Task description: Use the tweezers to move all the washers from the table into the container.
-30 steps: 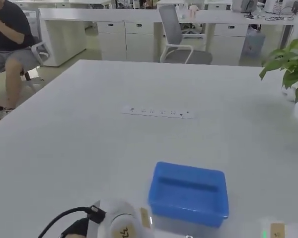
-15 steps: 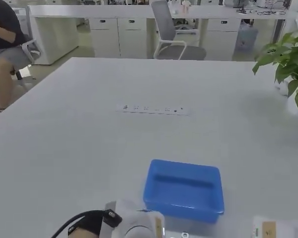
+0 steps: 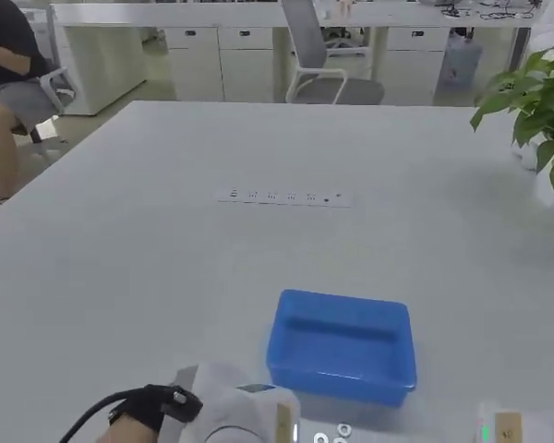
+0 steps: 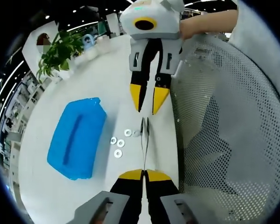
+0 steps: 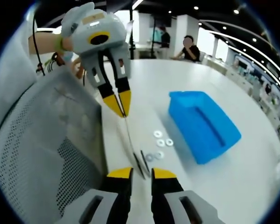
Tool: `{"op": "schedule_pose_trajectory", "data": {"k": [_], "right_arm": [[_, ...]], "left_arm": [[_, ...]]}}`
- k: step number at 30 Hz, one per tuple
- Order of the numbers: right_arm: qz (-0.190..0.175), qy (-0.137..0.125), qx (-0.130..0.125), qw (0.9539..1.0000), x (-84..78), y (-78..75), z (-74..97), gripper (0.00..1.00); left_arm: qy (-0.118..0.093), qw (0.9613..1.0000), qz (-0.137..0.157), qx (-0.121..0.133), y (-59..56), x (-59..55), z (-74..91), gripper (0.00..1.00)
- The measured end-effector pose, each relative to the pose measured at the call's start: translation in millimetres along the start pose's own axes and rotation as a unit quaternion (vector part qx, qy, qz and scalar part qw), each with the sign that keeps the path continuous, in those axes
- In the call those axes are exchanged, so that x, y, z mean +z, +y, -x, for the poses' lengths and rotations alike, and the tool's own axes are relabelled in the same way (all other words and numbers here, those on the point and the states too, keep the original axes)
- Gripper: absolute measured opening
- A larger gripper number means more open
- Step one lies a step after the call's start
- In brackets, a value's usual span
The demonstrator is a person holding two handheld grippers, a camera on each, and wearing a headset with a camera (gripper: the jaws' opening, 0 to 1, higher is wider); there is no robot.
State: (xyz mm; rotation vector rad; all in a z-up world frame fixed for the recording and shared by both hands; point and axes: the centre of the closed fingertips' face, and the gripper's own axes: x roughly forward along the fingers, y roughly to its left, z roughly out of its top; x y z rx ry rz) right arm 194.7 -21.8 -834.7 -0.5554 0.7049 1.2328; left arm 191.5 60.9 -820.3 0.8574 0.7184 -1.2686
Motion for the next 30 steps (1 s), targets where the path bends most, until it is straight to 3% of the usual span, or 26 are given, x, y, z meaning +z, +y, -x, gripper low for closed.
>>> {"op": "schedule_pose_trajectory", "data": {"k": [7, 14, 18, 24, 30], "right_arm": [[0.015, -0.006, 0.007, 0.9999, 6.0, 6.2, -1.8, 0.13], [0.048, -0.004, 0.016, 0.9987, 12.0, 13.8, -8.1, 0.13], [0.053, -0.007, 0.018, 0.9984, 15.0, 15.8, -9.6, 0.13], [0.068, 0.007, 0.018, 0.9975, 10.9, 16.9, -14.3, 0.1], [0.069, -0.001, 0.013, 0.9975, 15.9, 14.3, -14.9, 0.08]], "left_arm": [[-0.036, 0.9991, -0.02, 0.011, -5.7, 27.7, 18.7, 0.0], [-0.061, 0.9974, -0.033, 0.019, -11.8, 56.0, 25.4, 0.0], [-0.059, 0.9968, -0.05, 0.021, -14.4, 63.6, 27.7, 0.0], [-0.067, 0.9963, -0.05, 0.018, -18.8, 69.5, 29.1, 0.0], [-0.074, 0.9954, -0.055, 0.025, -21.9, 75.8, 30.5, 0.0]]}}
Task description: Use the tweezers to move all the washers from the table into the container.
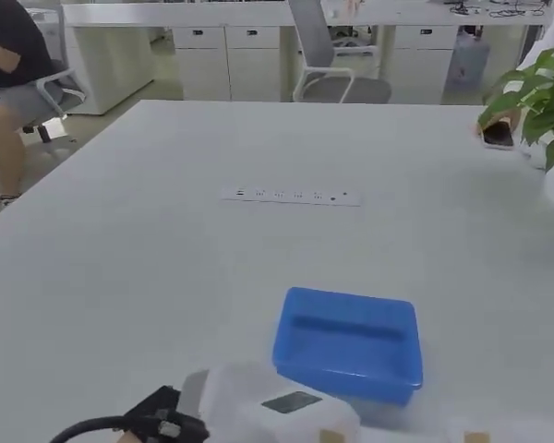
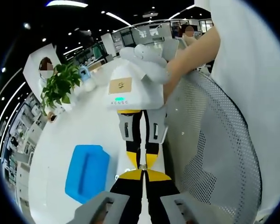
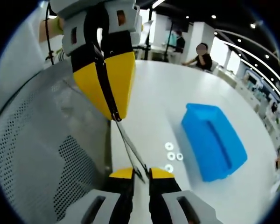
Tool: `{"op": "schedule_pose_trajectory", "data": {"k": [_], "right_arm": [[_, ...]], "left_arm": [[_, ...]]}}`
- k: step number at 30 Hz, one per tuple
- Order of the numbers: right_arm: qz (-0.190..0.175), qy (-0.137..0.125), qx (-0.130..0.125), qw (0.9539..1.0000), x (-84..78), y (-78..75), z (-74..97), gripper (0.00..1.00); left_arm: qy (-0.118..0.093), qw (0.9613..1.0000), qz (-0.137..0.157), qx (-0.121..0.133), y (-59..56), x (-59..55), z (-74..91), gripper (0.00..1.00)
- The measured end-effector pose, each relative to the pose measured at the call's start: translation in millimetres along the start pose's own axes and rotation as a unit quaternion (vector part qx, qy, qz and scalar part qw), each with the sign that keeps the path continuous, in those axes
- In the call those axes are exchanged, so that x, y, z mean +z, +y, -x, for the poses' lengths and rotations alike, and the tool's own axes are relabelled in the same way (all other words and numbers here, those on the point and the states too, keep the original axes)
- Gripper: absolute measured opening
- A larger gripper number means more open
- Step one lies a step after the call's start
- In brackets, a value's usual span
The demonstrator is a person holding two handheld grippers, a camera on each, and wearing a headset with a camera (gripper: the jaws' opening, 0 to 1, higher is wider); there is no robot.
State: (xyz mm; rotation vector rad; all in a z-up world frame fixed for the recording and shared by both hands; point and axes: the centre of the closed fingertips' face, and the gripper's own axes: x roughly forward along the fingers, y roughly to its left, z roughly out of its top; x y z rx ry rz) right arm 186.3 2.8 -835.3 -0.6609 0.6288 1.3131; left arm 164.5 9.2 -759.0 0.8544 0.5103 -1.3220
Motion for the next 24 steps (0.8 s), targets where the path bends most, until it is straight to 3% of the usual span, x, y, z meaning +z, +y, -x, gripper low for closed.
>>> {"op": "schedule_pose_trajectory", "data": {"k": [8, 12, 15, 20, 24], "right_arm": [[-0.004, -0.012, -0.02, 0.9997, 9.0, -13.8, -1.7, 0.08], [-0.028, -0.029, -0.018, 0.999, 13.0, -20.0, -3.6, 0.08], [-0.048, -0.031, -0.009, 0.9983, 9.4, -20.4, -8.1, 0.08], [-0.067, -0.039, -0.01, 0.9969, 9.2, -22.0, -6.5, 0.09], [-0.081, -0.048, -0.011, 0.9955, 10.2, -24.7, -3.8, 0.1]], "left_arm": [[0.007, 0.9999, -0.004, 0.008, 20.1, 3.4, 1.3, 0.0], [0.009, 1.0, -0.002, 0.005, 26.2, 3.1, -0.2, 0.0], [0.021, 0.9998, 0.002, -0.006, 30.1, -1.9, -4.1, 0.0], [0.012, 0.9996, 0.018, -0.021, 39.3, -0.2, -5.5, 0.0], [0.023, 0.9984, 0.018, -0.048, 44.7, -3.2, -9.1, 0.0]]}}
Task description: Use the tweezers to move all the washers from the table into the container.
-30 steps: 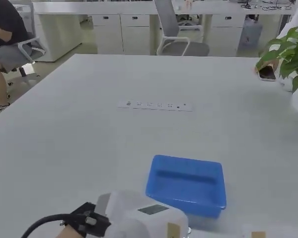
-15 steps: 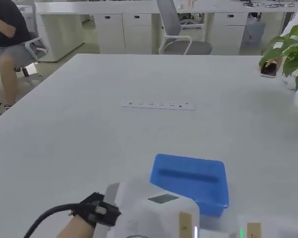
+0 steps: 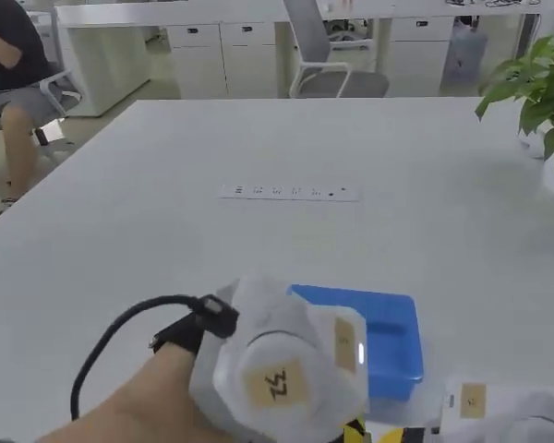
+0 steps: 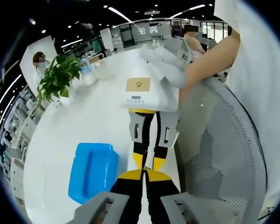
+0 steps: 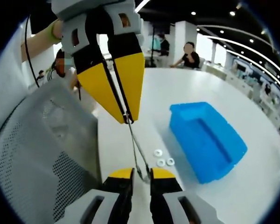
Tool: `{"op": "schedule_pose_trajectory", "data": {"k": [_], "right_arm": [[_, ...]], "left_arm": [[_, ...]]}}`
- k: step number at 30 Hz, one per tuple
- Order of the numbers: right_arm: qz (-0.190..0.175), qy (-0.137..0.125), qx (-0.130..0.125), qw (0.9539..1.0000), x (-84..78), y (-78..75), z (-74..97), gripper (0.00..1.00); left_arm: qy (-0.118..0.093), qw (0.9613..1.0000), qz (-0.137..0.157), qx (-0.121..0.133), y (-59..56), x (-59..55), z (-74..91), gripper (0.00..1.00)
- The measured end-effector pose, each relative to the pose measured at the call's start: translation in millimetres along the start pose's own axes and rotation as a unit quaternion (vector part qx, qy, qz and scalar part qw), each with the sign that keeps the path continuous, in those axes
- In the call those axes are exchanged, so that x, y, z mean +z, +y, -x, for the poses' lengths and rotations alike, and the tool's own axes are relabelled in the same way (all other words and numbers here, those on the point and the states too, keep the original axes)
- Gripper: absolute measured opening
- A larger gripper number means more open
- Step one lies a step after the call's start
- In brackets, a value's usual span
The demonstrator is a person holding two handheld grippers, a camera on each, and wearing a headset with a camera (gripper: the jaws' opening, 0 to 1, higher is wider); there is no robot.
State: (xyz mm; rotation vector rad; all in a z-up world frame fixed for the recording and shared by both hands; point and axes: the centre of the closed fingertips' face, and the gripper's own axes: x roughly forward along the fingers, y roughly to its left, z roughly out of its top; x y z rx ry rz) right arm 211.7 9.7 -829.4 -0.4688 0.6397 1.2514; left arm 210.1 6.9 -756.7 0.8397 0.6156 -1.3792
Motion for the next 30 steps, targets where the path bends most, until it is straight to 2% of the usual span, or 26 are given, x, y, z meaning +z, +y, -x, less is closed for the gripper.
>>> {"op": "schedule_pose_trajectory", "data": {"k": [1, 2, 4, 7, 9, 12, 15, 17, 19, 20, 22, 23, 24, 25, 26, 27, 28, 29, 30], "right_arm": [[-0.006, -0.012, 0.001, 0.9999, 4.9, -0.5, 1.8, 0.09], [-0.018, -0.029, 0.0, 0.9994, 12.2, -1.2, 3.5, 0.1], [-0.029, -0.052, 0.001, 0.9982, 24.8, -4.5, 9.9, 0.1], [-0.019, -0.046, 0.0, 0.9988, 29.5, -8.9, 12.5, 0.1], [-0.006, -0.026, 0.009, 0.9996, 25.2, -8.2, 11.5, 0.04], [-0.014, -0.023, 0.009, 0.9996, 23.2, -8.8, 10.6, 0.04], [-0.021, -0.025, 0.011, 0.9994, 21.9, -9.0, 11.4, 0.03], [-0.025, -0.027, 0.013, 0.9993, 21.9, -8.4, 11.2, 0.03], [-0.03, -0.028, 0.012, 0.9991, 22.0, -8.1, 11.0, 0.03], [-0.036, -0.029, 0.011, 0.9989, 22.1, -8.3, 10.8, 0.03], [-0.046, -0.03, 0.006, 0.9984, 22.1, -10.6, 10.9, 0.02], [-0.062, -0.033, 0.004, 0.9975, 22.0, -12.4, 11.1, 0.02], [-0.075, -0.038, -0.003, 0.9964, 22.1, -14.9, 11.2, 0.02], [-0.092, -0.044, -0.008, 0.9947, 22.1, -17.4, 11.4, 0.02], [-0.104, -0.05, -0.009, 0.9933, 22.3, -18.6, 11.5, 0.02], [-0.12, -0.054, -0.008, 0.9913, 21.9, -19.2, 11.9, 0.02], [-0.123, -0.055, -0.013, 0.9908, 21.4, -21.6, 12.4, 0.02], [-0.127, -0.054, -0.016, 0.9903, 20.5, -23.4, 13.1, 0.02], [-0.128, -0.054, -0.017, 0.9901, 20.2, -23.9, 13.3, 0.02]], "left_arm": [[0.006, 1.0, -0.005, -0.002, 0.8, -0.7, -0.3, 0.0], [0.017, 0.9996, -0.024, 0.004, 7.1, -0.5, -0.6, 0.0], [0.022, 0.9994, -0.026, -0.003, 10.8, 2.9, -3.8, 0.0], [0.02, 0.9994, -0.023, -0.017, 13.7, 8.4, -7.4, 0.0], [0.018, 0.9995, -0.017, -0.022, 15.1, 11.3, -9.7, 0.0], [0.007, 0.9997, -0.011, -0.021, 14.3, 13.6, -10.8, 0.0], [-0.014, 0.9994, 0.029, -0.011, 14.6, 11.1, -10.6, 0.0], [-0.027, 0.9978, 0.059, 0.01, 18.3, 6.1, -7.5, 0.01], [-0.058, 0.9926, 0.101, 0.033, 21.5, 3.7, -1.2, 0.07], [-0.078, 0.9863, 0.136, 0.049, 24.2, 0.8, 3.8, 0.1], [-0.105, 0.9764, 0.176, 0.067, 26.7, -4.1, 11.5, 0.15], [-0.123, 0.9676, 0.205, 0.08, 27.7, -9.6, 17.4, 0.17], [-0.132, 0.9609, 0.227, 0.087, 27.4, -14.5, 21.1, 0.19], [-0.144, 0.9507, 0.258, 0.095, 25.5, -22.0, 26.1, 0.2], [-0.148, 0.9449, 0.275, 0.098, 23.2, -27.5, 29.0, 0.22], [-0.155, 0.9379, 0.29, 0.111, 21.5, -36.4, 33.9, 0.23], [-0.161, 0.9323, 0.3, 0.122, 21.0, -40.7, 37.4, 0.24], [-0.178, 0.9204, 0.319, 0.141, 21.1, -45.2, 42.9, 0.26], [-0.192, 0.9109, 0.332, 0.151, 20.8, -46.8, 46.6, 0.29]]}}
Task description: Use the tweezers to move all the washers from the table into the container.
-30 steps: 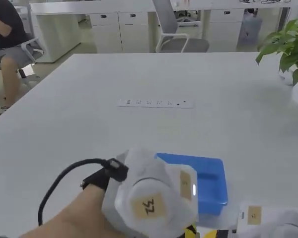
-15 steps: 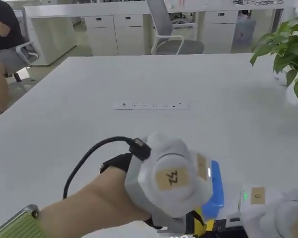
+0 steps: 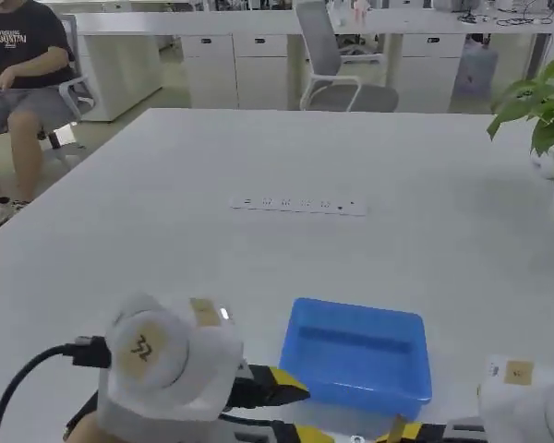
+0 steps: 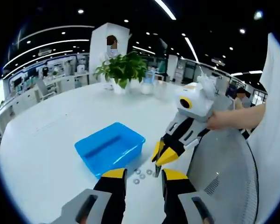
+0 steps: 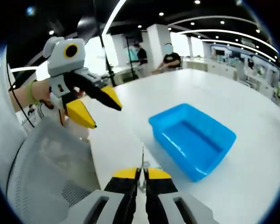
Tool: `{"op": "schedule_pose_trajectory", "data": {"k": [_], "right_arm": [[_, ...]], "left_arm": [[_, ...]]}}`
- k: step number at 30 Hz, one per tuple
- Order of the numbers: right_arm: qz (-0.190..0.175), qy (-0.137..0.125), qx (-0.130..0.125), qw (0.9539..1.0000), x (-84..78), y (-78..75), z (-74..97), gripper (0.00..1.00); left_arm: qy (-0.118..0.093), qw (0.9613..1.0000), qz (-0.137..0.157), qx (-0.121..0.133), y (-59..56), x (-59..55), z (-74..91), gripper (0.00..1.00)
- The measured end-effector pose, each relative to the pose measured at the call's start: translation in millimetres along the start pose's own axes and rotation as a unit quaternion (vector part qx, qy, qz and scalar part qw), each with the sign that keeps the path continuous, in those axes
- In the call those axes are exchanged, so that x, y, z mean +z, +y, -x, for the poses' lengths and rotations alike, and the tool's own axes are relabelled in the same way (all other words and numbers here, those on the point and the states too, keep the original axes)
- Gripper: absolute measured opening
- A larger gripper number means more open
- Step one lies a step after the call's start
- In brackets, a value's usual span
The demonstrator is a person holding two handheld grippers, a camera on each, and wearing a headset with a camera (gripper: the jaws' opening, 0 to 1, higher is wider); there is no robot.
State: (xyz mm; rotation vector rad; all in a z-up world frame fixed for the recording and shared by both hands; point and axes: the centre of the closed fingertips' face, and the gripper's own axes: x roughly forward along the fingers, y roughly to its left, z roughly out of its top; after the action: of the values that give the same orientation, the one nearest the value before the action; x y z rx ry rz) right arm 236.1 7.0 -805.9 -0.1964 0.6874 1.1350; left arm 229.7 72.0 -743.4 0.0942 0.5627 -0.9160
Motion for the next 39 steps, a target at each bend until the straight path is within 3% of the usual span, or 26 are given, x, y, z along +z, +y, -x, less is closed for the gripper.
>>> {"op": "schedule_pose_trajectory", "data": {"k": [1, 5, 8, 10, 12, 14, 18, 26, 34, 39], "right_arm": [[-0.003, 0.0, -0.002, 1.0, -0.1, -0.3, 0.1, 0.02], [-0.015, -0.004, -0.005, 0.9999, -1.4, 0.2, 1.7, 0.02], [-0.027, -0.013, -0.009, 0.9995, -1.2, 1.0, 6.0, 0.02], [-0.037, -0.023, -0.011, 0.999, 2.7, 0.6, 10.7, 0.02], [-0.044, -0.028, -0.013, 0.9985, 5.7, -1.6, 15.4, 0.02], [-0.046, -0.033, -0.019, 0.9982, 9.2, -4.4, 20.2, 0.02], [-0.047, -0.043, -0.03, 0.9975, 18.2, -10.0, 29.7, 0.02], [-0.038, -0.052, -0.049, 0.9967, 39.9, -21.5, 46.0, 0.02], [-0.024, -0.06, -0.066, 0.9957, 63.6, -40.6, 51.7, 0.02], [-0.012, -0.064, -0.088, 0.994, 76.1, -57.8, 49.0, 0.02]], "left_arm": [[-0.03, 0.9991, 0.027, 0.015, 1.4, 2.9, 4.9, 0.32], [-0.088, 0.9921, 0.077, 0.046, 2.9, 4.6, 15.3, 0.51], [-0.118, 0.9869, 0.064, 0.089, 6.8, 5.3, 21.4, 0.57], [-0.131, 0.9836, 0.052, 0.113, 8.9, 6.5, 21.4, 0.67], [-0.125, 0.9834, 0.046, 0.123, 9.1, 5.4, 20.0, 0.73], [-0.121, 0.982, 0.018, 0.144, 14.2, 7.4, 22.5, 0.74], [-0.14, 0.9767, 0.024, 0.161, 17.8, 10.8, 26.5, 0.79], [-0.153, 0.9712, 0.017, 0.182, 24.6, 12.7, 30.7, 0.88], [-0.159, 0.9726, 0.007, 0.169, 19.3, 15.6, 28.0, 0.9], [-0.156, 0.9723, 0.01, 0.174, 21.8, 13.5, 29.3, 0.88]]}}
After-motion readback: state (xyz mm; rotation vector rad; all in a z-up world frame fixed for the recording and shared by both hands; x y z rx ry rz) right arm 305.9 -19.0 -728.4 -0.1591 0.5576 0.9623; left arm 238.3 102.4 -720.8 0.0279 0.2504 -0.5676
